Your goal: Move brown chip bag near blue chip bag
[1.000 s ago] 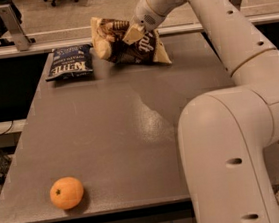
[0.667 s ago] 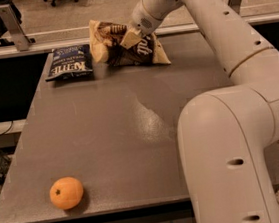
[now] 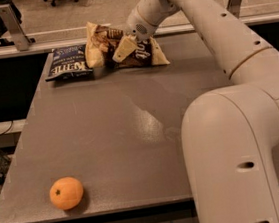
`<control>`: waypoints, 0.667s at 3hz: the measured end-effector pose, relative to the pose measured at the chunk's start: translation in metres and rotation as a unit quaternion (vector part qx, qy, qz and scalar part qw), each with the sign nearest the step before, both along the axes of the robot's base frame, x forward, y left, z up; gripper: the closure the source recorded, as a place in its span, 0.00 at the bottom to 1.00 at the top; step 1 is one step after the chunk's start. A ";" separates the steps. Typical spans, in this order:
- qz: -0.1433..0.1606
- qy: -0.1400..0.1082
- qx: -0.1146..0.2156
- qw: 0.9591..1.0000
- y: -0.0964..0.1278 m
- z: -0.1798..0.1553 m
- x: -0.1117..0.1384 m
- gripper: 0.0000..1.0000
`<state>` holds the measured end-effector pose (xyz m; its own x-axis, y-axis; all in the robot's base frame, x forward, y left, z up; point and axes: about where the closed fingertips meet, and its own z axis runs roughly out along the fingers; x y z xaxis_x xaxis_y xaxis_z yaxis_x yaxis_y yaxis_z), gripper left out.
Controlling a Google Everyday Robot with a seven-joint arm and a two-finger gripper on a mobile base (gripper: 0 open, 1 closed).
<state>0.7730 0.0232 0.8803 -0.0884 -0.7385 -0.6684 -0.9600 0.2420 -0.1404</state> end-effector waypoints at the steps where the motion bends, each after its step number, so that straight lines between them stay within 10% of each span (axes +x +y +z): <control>1: 0.014 0.005 0.007 1.000 0.009 0.001 -0.011 0.00; 2: 0.017 -0.004 0.018 1.000 0.004 0.014 -0.018 0.00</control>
Offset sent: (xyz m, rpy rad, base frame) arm -0.0290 -0.0093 0.0361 0.0654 -0.0425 0.0305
